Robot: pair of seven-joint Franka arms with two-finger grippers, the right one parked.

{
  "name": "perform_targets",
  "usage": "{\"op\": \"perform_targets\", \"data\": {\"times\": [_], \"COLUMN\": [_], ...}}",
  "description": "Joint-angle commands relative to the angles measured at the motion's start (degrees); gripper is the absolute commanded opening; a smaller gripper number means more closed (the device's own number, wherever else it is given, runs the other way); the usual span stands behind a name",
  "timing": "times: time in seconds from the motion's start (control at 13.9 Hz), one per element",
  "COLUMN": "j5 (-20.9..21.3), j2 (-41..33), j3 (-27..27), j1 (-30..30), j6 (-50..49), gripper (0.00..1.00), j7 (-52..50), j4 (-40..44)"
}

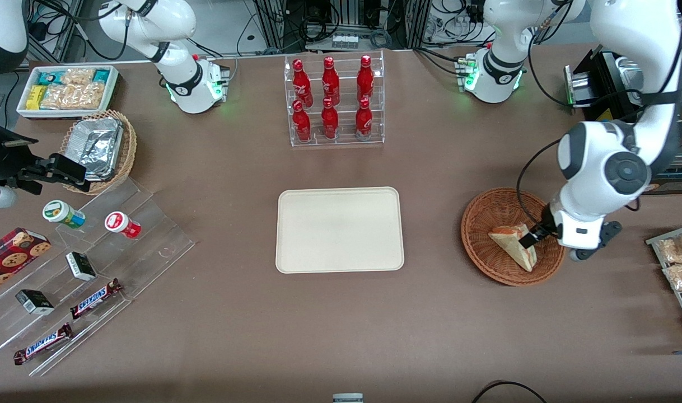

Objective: Place sandwich from basket to tray
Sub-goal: 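Lower the open left gripper around the wrapped sandwich and close it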

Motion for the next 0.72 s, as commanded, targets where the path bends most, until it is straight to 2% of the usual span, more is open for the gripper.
{"op": "perform_targets", "data": {"times": [0.0,0.29,0.36,0.43,0.51,0.58,0.65], "j5": [-0.3,-0.2,-0.2,-0.2,-0.3,-0.3,-0.3], "j2": [-2.1,1.5,1.9,2.2,2.4,2.8,3.0], "j3": [0.0,0.0,0.0,0.0,0.0,0.0,-0.1], "j1": [-0.1,-0.1,-0.1,-0.1,-0.1,-0.1,-0.1], "j6": [7.9,12.5,12.5,12.6,12.6,12.8,12.8], "gripper": [1.0,1.0,0.97,0.76,0.4,0.13,0.0], "j7": [-2.4,-4.4,-4.4,-4.9,-6.0,-7.2,-7.6], "j4": [-6.4,-7.3,-7.3,-7.1,-6.9,-6.5,-6.2]}}
